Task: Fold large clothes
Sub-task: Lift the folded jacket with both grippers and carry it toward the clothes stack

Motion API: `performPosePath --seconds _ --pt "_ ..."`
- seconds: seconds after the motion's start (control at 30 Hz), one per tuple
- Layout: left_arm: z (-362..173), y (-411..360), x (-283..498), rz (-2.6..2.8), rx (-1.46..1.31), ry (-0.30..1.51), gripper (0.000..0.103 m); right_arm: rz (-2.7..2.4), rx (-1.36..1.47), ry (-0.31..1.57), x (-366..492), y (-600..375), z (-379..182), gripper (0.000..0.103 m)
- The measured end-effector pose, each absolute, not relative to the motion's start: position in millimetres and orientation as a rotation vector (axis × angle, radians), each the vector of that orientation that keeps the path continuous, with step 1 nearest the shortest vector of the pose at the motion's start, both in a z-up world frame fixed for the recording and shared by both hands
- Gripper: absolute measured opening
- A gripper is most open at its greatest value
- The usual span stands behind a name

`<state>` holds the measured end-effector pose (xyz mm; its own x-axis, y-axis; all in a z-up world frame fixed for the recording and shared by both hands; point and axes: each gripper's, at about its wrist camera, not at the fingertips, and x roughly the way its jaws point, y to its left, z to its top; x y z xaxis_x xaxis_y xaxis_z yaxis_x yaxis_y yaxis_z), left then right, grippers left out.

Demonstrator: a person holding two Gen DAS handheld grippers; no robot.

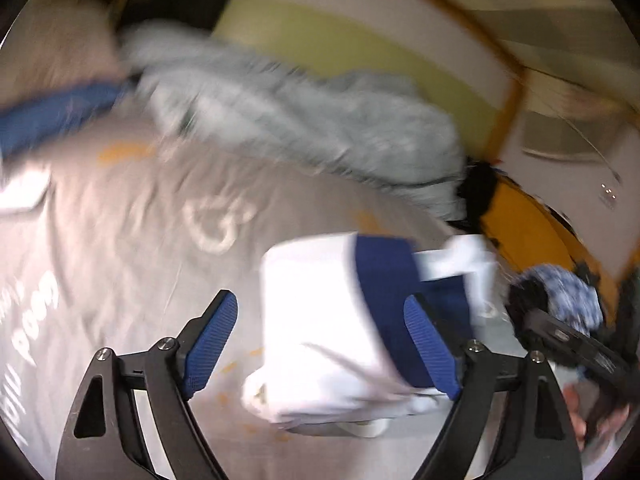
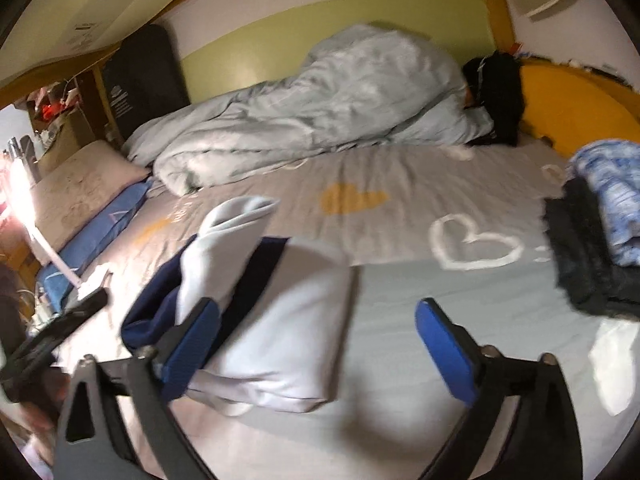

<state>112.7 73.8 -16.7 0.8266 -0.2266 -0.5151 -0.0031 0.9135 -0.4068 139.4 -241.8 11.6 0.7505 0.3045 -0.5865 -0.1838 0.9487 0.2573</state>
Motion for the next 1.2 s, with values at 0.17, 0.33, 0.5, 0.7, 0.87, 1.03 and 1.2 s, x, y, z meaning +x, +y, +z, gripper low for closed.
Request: performPosePath --seconds 0.17,0.33,0.5,0.7,0.87,1.03,1.2 --pt "-74.8 97.8 140.0 -0.146 -0.623 0.739 0.085 0.351 0.282 0.759 160.1 -213.6 0.2 0.103" --pt "-91.5 99.2 147.2 -0.229 -0.724 0.753 0.087 0.359 0.280 0.881 197.3 -196.6 -29.3 0.103" --pt "-111.0 103.8 157.4 -0.254 -0.925 0.810 0.103 0.501 0.618 1.049 223.4 -245.7 -89.8 0.103" --pt "-116.5 88.9 176.1 -0.331 -0.944 0.837 0.103 0.617 0.686 0.999 221.3 -256.2 -120.6 0.093" --pt "-109.9 75.7 182.1 -0.397 -0.907 0.850 0.084 0.640 0.683 0.975 218.4 -256.6 -122.5 0.077" --pt "-65.6 56.9 173.8 -0.476 -0.780 0.802 0.069 0.713 0.690 0.903 206.5 -268.8 -92.0 0.067" --pt "-24.7 28.9 169.2 -0.551 -0.765 0.760 0.068 0.657 0.621 0.818 193.6 -291.0 -34.0 0.067"
